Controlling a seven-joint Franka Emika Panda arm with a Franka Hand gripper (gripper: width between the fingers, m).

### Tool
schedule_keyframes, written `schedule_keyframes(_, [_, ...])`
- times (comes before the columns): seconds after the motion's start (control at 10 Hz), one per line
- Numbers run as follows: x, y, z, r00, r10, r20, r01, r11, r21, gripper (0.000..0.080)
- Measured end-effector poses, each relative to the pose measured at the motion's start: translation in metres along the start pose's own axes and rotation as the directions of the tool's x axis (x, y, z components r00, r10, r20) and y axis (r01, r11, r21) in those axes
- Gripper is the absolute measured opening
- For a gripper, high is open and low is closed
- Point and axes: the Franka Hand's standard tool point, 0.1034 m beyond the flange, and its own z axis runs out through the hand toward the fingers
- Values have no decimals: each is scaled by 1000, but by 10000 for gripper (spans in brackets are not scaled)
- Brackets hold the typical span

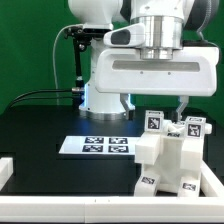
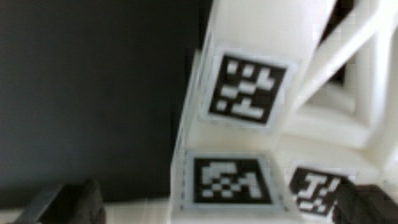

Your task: Assemble chair

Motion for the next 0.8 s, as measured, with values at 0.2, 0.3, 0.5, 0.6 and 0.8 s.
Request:
schedule_keyframes(0.2, [5,7,-1,996,17,87,-17,1000,-2,649])
schedule_keyframes(0.3, [7,6,-1,998,16,68,-16,1000,-1,649])
schedule_keyframes(0.5, [7,6,0,998,37,58,-37,999,-2,623])
schedule_keyframes(0.6, [7,6,0,996,66,58,-66,998,-4,468])
schedule_keyframes(0.8, [7,6,1,980,188,58,-188,982,-11,282])
